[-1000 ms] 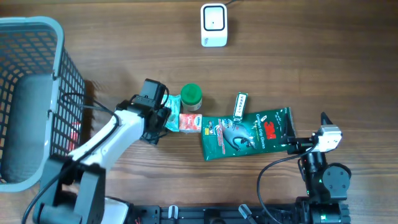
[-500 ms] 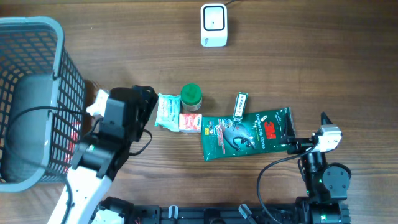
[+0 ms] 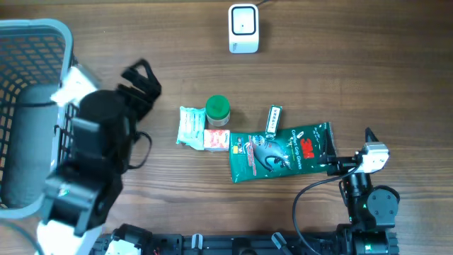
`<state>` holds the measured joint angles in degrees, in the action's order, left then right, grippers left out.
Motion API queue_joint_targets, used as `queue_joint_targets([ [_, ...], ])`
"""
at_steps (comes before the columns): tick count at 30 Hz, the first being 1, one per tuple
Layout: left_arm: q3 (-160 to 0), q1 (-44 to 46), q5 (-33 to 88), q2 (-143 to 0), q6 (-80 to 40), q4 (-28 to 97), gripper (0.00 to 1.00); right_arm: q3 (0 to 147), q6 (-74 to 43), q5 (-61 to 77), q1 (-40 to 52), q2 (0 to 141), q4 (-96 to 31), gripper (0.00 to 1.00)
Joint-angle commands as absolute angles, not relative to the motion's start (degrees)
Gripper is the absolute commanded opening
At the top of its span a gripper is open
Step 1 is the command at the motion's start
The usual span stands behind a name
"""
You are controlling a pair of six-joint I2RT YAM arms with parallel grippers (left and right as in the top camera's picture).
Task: Scan the item barcode
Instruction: 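Move the left gripper back into the basket toward the red Nescafe stick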
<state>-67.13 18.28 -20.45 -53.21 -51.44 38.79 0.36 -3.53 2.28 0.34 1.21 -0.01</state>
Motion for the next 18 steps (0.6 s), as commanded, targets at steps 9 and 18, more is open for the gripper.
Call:
queue_joint_targets([
  [9, -102.54, -12.8, -22.76, -66.72, -52.12, 59.7, 1.0, 0.32, -3.03, 1.5, 0.58, 0.97, 0.16, 1.0],
  [18, -103.46, -45.63, 20.93, -84.75, -65.21, 73.25, 1.0, 0.32, -3.01, 1.52, 0.58, 0.97, 0.16, 1.0],
])
